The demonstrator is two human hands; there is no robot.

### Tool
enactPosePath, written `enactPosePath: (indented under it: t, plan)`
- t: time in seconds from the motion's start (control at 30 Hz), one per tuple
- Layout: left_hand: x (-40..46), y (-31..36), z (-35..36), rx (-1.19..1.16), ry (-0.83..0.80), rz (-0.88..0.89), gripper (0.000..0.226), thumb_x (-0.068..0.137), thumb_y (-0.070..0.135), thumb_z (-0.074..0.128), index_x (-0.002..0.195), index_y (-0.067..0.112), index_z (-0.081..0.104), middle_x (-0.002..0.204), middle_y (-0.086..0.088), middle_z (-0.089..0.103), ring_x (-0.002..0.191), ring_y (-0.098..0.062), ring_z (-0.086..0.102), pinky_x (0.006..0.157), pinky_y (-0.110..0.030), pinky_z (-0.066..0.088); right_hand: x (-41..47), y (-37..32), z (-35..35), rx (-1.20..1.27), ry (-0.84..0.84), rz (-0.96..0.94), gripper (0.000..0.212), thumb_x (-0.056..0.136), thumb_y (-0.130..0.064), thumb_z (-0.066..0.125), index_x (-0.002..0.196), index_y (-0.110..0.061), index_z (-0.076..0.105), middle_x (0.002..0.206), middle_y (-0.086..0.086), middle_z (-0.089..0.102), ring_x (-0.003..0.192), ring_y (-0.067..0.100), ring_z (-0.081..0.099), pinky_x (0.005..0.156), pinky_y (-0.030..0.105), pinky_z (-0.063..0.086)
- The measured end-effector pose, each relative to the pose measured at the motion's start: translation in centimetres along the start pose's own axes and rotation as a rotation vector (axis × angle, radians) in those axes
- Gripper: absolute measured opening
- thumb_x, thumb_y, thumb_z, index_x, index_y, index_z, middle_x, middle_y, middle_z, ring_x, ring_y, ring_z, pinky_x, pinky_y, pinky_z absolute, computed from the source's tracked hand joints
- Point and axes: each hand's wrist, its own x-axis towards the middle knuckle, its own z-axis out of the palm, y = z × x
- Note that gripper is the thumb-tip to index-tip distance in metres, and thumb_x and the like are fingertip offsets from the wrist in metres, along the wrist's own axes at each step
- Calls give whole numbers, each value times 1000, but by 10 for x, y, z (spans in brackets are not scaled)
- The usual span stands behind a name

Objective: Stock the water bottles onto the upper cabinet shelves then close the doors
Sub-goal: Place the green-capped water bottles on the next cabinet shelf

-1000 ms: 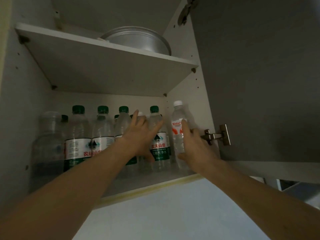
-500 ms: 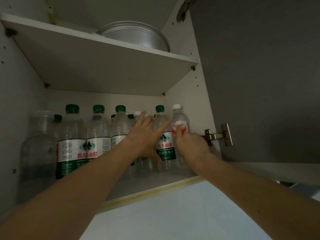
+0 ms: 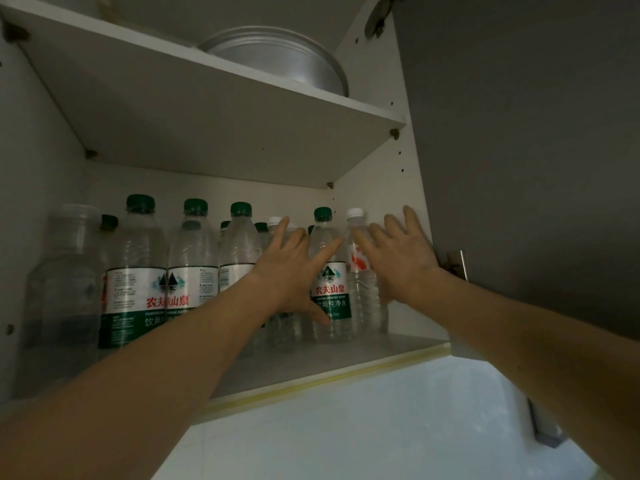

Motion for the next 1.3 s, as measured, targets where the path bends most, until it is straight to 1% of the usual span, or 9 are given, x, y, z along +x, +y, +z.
enactPosePath:
  t: [0.43, 0.6, 0.67, 0.73, 0.97, 1.03, 1.17, 1.23, 1.3]
  plan:
    - [4, -3, -7, -5, -42, 12, 139, 58, 94, 56, 151, 32, -26, 161, -25, 19, 152, -37, 10, 115, -58, -18, -1, 4, 0, 88, 41, -17, 112, 79, -55, 72, 157, -10, 6, 154, 14, 35, 144, 39, 26, 120, 61, 6]
    - [18, -55, -41, -192, 96, -140, 89, 87, 65, 59, 154, 28, 14, 149, -14, 47, 136, -34, 41, 112, -51, 33, 2, -3, -5, 587, 149, -55, 102, 74, -61, 76, 151, -20, 25, 154, 10, 35, 139, 30, 36, 118, 52, 26]
    - [26, -76, -48, -164, 37, -217, 60, 99, 44, 52, 151, 21, 33, 141, -14, 53, 126, -32, 50, 101, -47, 46, -3, -18, -1, 793, 98, -35, 115, 68, -58, 83, 154, -24, 15, 161, 11, 19, 145, 33, 25, 119, 53, 27]
    - [35, -87, -49, -145, -99, -260, 46, 103, 34, 49, 145, 16, 44, 137, -14, 55, 120, -32, 55, 97, -46, 50, -8, -33, 9, 895, 36, 3, 128, 68, -54, 85, 156, -34, -5, 165, 10, -8, 152, 37, -1, 122, 58, 14]
    - [55, -86, -61, -140, -347, -258, 48, 100, 39, 56, 142, 15, 53, 135, -11, 58, 108, -25, 59, 87, -31, 44, -16, -42, 22, 1012, -13, 29, 141, 73, -42, 86, 127, -61, -43, 159, 3, -38, 148, 36, -28, 117, 65, 3]
    - [58, -86, -62, -156, -356, -256, 49, 99, 38, 59, 140, 13, 54, 128, -10, 64, 97, -22, 60, 81, -30, 42, -22, -42, 26, 1022, -32, 12, 139, 73, -40, 86, 144, -51, -33, 158, 2, -40, 149, 34, -27, 119, 66, 8]
    - [65, -87, -58, -180, -353, -281, 36, 97, 36, 62, 117, 6, 67, 104, -8, 72, 93, -23, 66, 82, -32, 51, -28, -40, 27, 1039, -35, -9, 134, 72, -38, 88, 155, -41, -18, 157, 1, -42, 150, 33, -24, 120, 64, 14]
    - [70, -84, -53, -156, -346, -290, 31, 97, 37, 63, 90, 7, 63, 95, -9, 70, 87, -23, 64, 82, -36, 53, -29, -41, 25, 1050, -51, -9, 132, 73, -38, 87, 155, -41, -18, 157, 1, -42, 150, 32, -25, 120, 63, 11]
    - [76, -80, -51, -151, -311, -298, 32, 96, 36, 63, 86, 7, 57, 82, -4, 62, 78, -21, 60, 77, -36, 50, -30, -42, 26, 1053, -73, 3, 132, 75, -36, 86, 154, -40, -19, 156, 1, -43, 149, 31, -28, 120, 61, 8]
